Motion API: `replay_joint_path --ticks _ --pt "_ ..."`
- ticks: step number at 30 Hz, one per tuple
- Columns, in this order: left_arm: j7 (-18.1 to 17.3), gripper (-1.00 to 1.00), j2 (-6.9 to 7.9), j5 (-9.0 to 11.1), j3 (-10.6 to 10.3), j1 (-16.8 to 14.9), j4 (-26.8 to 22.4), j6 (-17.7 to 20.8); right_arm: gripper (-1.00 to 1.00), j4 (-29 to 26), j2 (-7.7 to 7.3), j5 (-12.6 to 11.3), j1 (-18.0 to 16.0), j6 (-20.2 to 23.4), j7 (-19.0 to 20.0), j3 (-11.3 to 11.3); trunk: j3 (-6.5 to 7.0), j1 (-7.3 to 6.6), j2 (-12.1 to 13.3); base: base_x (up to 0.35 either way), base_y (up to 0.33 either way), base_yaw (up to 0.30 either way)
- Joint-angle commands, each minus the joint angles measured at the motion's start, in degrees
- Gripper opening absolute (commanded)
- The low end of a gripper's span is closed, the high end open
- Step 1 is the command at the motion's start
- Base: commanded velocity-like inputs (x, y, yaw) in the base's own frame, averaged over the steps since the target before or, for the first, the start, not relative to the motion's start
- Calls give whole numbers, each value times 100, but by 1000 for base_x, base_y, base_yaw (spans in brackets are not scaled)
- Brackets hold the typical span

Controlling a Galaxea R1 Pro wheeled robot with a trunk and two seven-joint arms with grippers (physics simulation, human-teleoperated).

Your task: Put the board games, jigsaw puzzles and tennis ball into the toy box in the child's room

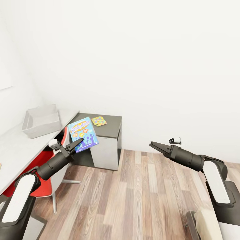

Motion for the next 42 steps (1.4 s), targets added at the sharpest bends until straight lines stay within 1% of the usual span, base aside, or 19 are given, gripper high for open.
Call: replay_joint_path --ticks 1,14,26,33,42 --pt "-10 -100 -1 12 11 -6 -1 37 100 -4 -2 23 -6 22 32 -3 -5 6 -10 261 -97 0" --pt "-6 -100 7 7 42 -6 3 45 100 -20 -17 15 -6 22 28 5 90 6 -10 292 -107 -36" --pt "-3 -100 13 5 59 -6 3 52 100 -43 0 18 -5 22 25 16 109 6 -10 331 11 -6" --pt "-3 -100 15 4 60 -6 3 54 100 -45 6 21 -2 22 25 25 111 6 -10 320 119 168" --pt "-9 -100 16 10 61 -6 3 55 100 -49 10 22 1 22 23 27 111 6 -10 303 173 259"
